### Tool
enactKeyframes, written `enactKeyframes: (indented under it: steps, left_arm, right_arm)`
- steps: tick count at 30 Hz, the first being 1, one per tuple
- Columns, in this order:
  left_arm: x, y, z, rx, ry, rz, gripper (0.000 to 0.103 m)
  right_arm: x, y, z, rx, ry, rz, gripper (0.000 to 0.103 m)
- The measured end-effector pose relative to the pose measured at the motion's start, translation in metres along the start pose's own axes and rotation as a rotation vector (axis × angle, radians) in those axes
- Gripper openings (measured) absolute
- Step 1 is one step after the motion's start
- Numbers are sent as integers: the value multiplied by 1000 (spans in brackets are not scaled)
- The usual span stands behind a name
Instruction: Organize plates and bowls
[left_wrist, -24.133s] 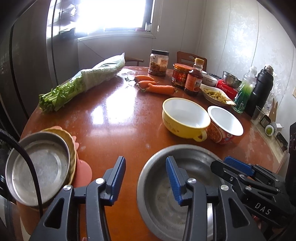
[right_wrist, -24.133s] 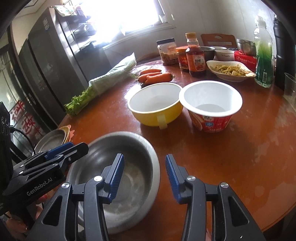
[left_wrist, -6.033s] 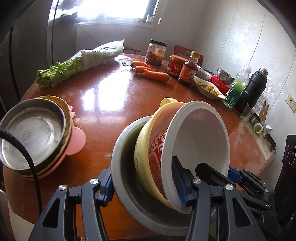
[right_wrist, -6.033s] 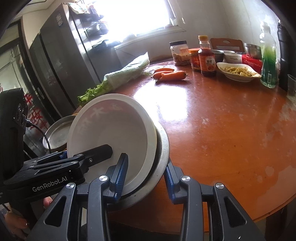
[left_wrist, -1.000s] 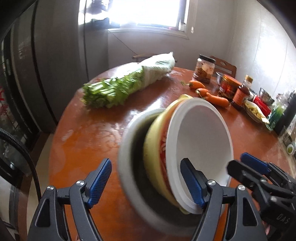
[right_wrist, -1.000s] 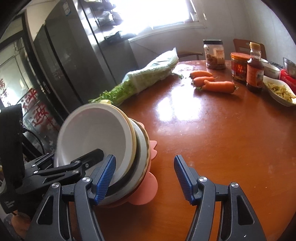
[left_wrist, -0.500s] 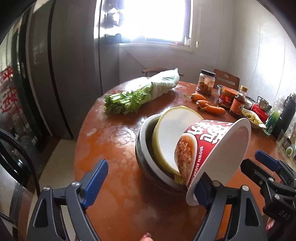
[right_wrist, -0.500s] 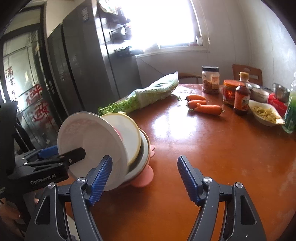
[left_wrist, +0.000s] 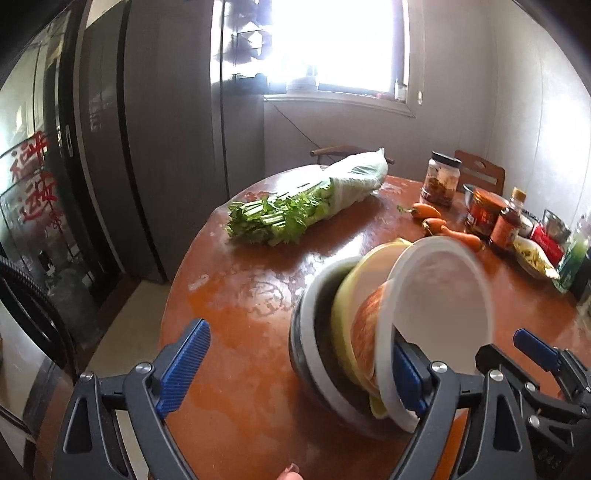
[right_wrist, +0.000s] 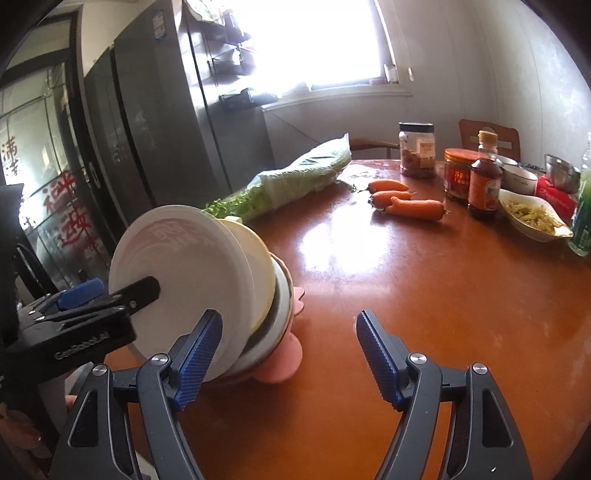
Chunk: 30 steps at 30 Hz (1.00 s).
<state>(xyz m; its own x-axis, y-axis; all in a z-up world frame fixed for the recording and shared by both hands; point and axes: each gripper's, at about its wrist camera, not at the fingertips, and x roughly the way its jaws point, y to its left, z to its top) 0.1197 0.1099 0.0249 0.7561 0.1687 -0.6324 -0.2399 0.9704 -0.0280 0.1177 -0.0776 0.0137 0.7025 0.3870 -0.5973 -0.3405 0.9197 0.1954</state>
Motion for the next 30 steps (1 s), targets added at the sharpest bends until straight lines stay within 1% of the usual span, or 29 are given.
enactKeyframes:
  steps: [2,5,6,8,11,16,19,21,24,27,30]
  left_arm:
    - [3,1,2,4,-2,-1,90]
    - [-5,4,2,2,-39,-43,90]
    - [-10,6,2,-5,-65,-58,90]
    - [-20,8,2,-15,-108,-64,91]
    - [-40,6,-4,9,-138,-62,92]
    - [-63,-7,-18,60,-121,-63,92]
    - [-74,-11,-31,69,-120,-72,92]
    - [-81,-14,-40,74,-111,-78,92]
    - [-88,-16,-53,66,-98,-77,93]
    - [-89,-19,-71,72,-71,-58,93]
    - [-89,-22,-85,79,-50,-59,93]
  right_arm:
    - [7,-3,3,16,-5,6,76]
    - [8,-7,4,24,2,9,76]
    - [5,-8,4,22,-6,12,76]
    - [-5,-10,3,22,-36,15,77]
    - [-22,-13,0,25,-61,19,78]
    - [-56,-11,-11,-25,-93,13,79]
    - [-73,-11,-22,-48,-104,22,79]
    - [-79,-11,-30,-55,-100,19,80]
    - [-87,-11,-44,-76,-89,-12,80]
    - [-91,-9,-55,-88,-72,-14,80]
    - [-96,-7,-64,-99,-67,-18,80]
